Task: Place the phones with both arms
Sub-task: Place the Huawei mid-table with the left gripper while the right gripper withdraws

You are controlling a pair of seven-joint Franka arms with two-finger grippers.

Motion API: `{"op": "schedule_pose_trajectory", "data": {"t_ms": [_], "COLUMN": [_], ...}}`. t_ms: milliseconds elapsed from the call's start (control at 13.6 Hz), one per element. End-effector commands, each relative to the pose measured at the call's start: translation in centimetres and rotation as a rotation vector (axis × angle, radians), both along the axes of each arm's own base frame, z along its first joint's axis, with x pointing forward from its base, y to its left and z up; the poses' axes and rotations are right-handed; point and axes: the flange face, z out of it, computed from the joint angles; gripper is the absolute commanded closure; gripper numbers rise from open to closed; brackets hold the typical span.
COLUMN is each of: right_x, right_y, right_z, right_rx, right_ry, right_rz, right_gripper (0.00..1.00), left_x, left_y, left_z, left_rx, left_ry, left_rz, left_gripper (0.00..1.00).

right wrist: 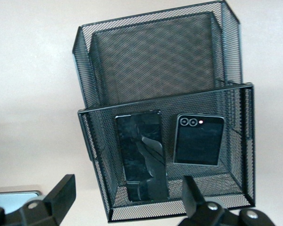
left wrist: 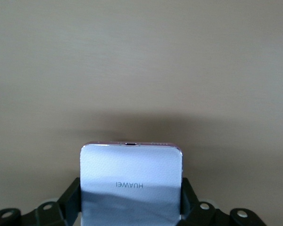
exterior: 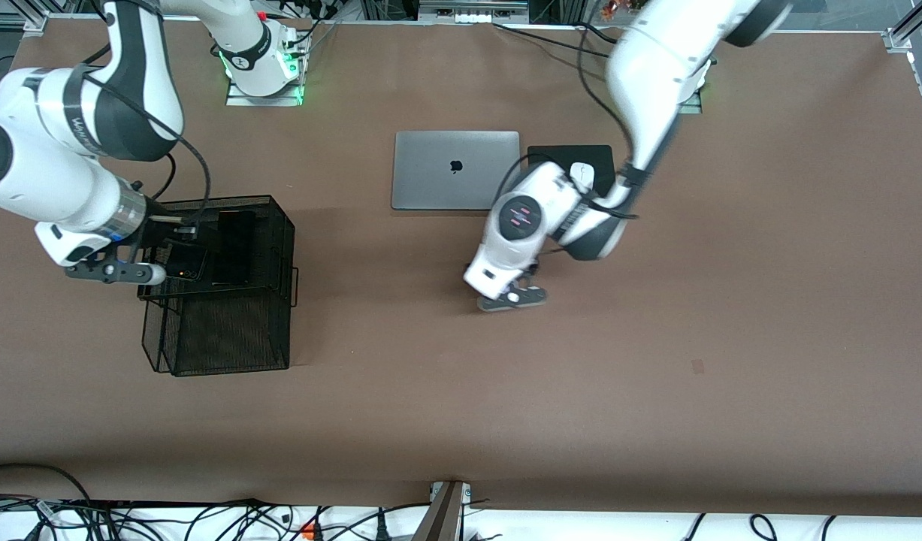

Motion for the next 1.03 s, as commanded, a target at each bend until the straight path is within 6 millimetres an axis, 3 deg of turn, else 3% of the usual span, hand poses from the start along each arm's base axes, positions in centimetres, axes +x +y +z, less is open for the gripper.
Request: {"op": "schedule_pose_trajectory", "data": {"t_ms": [0, 147, 441, 587, 661, 734, 808, 955], "right_x": [0.2, 0.5, 0.6, 0.6, 0.6, 0.6, 0.6, 0.6], "right_y": [-1.9, -2.3, -2.2, -2.2, -2.3, -2.2, -2.2, -2.1], "right_z": [0.5, 1.0, 0.9, 0.9, 0.9, 0.9, 0.9, 0.9], "right_rx": [0.009, 0.007, 0.001, -0.002, -0.006, -0.009, -0.010, -0.010], "right_ry": [0.001, -0.016, -0.013, -0.014, -0.014, -0.013, -0.013, -0.010], "right_rz": [-0.041, -0.046, -0.051, -0.035, -0.036, -0.034, -0.030, -0.028], "right_gripper": [0.01, 0.00, 0.00, 0.00, 0.00, 0.00, 0.00, 0.00], "left_x": [-0.7, -1.5, -2.7, -2.7, -2.8, -2.6, -2.6, -1.7], "left_y": [-4.5, -6.5, -7.8, -7.8, -7.9, -7.7, -7.8, -7.3], "left_z": [-1.1, -1.8, -4.6, -5.0, -4.9, -4.9, -4.9, -3.6], "left_rx": [-0.010, 0.010, 0.057, 0.059, 0.057, 0.058, 0.059, 0.053], "left_ry": [-0.094, -0.133, -0.158, -0.157, -0.157, -0.158, -0.159, -0.175], "left_rz": [0.007, -0.014, -0.015, -0.001, -0.001, 0.001, 0.000, 0.014], "left_gripper": [1.00, 1.00, 1.00, 1.00, 0.88, 0.22, 0.00, 0.00]}}
